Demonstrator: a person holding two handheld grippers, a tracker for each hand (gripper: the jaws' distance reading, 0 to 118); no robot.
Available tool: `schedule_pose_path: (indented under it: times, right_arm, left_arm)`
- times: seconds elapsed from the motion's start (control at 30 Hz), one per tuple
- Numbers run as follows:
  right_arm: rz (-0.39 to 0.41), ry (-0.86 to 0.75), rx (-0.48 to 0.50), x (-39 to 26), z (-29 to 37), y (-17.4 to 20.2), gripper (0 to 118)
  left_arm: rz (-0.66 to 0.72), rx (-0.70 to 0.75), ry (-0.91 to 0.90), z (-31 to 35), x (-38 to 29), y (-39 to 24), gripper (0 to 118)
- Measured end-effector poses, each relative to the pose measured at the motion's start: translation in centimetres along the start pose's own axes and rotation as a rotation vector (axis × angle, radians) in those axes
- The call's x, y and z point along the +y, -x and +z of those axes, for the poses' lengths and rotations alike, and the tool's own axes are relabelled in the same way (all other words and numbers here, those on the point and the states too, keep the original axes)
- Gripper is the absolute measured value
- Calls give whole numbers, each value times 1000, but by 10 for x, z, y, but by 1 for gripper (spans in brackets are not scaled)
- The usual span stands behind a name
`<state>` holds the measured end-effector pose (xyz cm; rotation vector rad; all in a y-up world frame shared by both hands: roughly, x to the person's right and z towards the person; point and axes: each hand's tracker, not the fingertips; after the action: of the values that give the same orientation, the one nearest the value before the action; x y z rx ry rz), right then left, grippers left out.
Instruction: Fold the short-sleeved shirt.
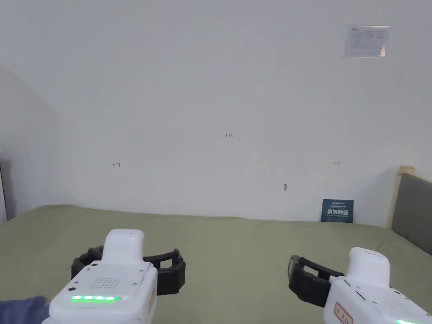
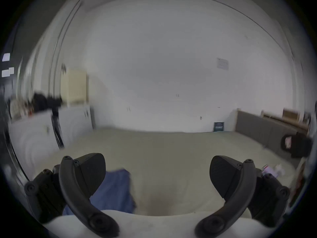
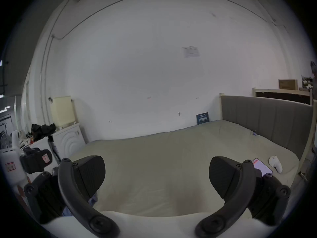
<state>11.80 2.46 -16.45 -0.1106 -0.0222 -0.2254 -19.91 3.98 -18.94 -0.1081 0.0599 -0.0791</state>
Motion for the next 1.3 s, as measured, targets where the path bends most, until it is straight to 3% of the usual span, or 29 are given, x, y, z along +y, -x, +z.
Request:
schedule_pose_path:
  times: [0.13,0.23,0.47,1.3]
  right_arm:
    - [171,-24,-50,-6,2,8,118]
    - [247,-42,-63,-10,4,15,118]
    - [268,-53,-53,-8,5,18,118]
    - [314,-46,-44,-5,6,18,118]
  left_arm:
    - [-4,-20,4,2,2,1,118]
    - [20,-25,11,3,1,4,118]
    - [70,-32,37,3,1,9,118]
    - [45,-65,23,13,10,0,118]
